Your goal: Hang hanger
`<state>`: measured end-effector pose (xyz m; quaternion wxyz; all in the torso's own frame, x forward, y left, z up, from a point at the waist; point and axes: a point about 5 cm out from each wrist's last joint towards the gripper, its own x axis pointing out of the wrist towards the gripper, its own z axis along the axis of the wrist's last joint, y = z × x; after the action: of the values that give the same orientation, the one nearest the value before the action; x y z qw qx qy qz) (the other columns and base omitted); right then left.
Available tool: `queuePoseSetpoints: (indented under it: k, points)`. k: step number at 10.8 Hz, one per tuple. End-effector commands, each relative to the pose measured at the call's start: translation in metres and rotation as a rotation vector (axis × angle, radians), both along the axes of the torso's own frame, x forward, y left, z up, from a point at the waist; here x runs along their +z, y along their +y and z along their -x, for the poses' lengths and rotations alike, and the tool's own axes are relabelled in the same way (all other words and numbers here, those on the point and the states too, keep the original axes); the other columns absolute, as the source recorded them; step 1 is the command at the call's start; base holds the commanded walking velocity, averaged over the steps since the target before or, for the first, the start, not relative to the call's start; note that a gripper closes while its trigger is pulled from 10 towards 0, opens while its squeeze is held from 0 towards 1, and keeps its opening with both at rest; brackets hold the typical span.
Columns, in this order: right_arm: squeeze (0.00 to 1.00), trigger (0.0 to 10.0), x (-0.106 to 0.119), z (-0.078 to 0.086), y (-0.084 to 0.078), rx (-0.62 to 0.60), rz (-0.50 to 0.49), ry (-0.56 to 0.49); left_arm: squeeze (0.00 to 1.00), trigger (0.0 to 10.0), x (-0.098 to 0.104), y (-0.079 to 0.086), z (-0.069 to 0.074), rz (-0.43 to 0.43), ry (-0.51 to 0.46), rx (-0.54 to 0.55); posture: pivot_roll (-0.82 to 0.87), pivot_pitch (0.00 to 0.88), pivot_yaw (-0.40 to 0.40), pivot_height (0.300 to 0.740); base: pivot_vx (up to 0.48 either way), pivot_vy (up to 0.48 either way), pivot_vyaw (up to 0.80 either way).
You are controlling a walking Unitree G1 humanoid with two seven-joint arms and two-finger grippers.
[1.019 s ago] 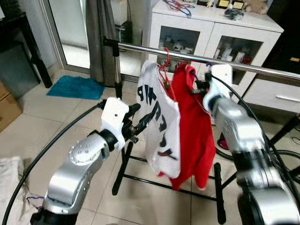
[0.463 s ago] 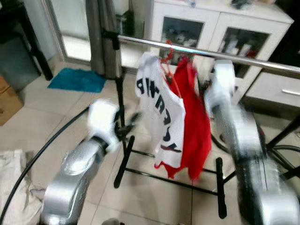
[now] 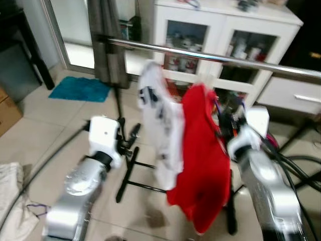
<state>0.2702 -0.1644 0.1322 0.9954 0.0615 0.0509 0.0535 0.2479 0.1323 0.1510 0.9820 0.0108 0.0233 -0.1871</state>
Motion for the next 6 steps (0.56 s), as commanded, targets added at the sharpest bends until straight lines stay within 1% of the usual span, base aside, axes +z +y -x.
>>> queuePoseSetpoints:
  k: [1, 2, 3, 5, 6]
  points:
    - [0.00, 10.0, 0.0138, 0.0034, -0.0003, 0.004, 0.060, -0.054, 0.00, 10.0, 0.0031, 0.0006, -0.0003, -0.020, -0.039, 0.003, 0.08, 0.007, -0.040, 0.740, 0.000, -0.251, 0.00]
    - [0.00, 10.0, 0.0140, 0.0036, -0.0052, -0.028, 0.053, -0.042, 0.00, 10.0, 0.0008, 0.0005, 0.0001, -0.007, -0.025, 0.010, 0.08, 0.009, -0.046, 0.740, 0.000, 0.000, 0.00]
    - [0.00, 10.0, 0.0158, 0.0017, -0.0078, -0.048, 0.043, -0.037, 0.00, 10.0, 0.0027, 0.0008, 0.0009, 0.002, -0.039, 0.022, 0.08, 0.013, -0.053, 0.740, 0.000, 0.000, 0.00]
    - [0.00, 10.0, 0.0165, 0.0019, 0.0003, -0.016, 0.049, -0.025, 0.00, 10.0, 0.0075, 0.0019, 0.0018, 0.011, -0.079, 0.039, 0.10, 0.017, -0.070, 0.740, 0.000, 0.000, 0.00]
    - [0.00, 10.0, 0.0156, 0.0008, 0.0007, -0.045, 0.089, -0.018, 0.00, 10.0, 0.0066, 0.0032, 0.0047, 0.021, -0.080, 0.045, 0.11, 0.001, -0.065, 0.740, 0.349, 0.000, 0.00]
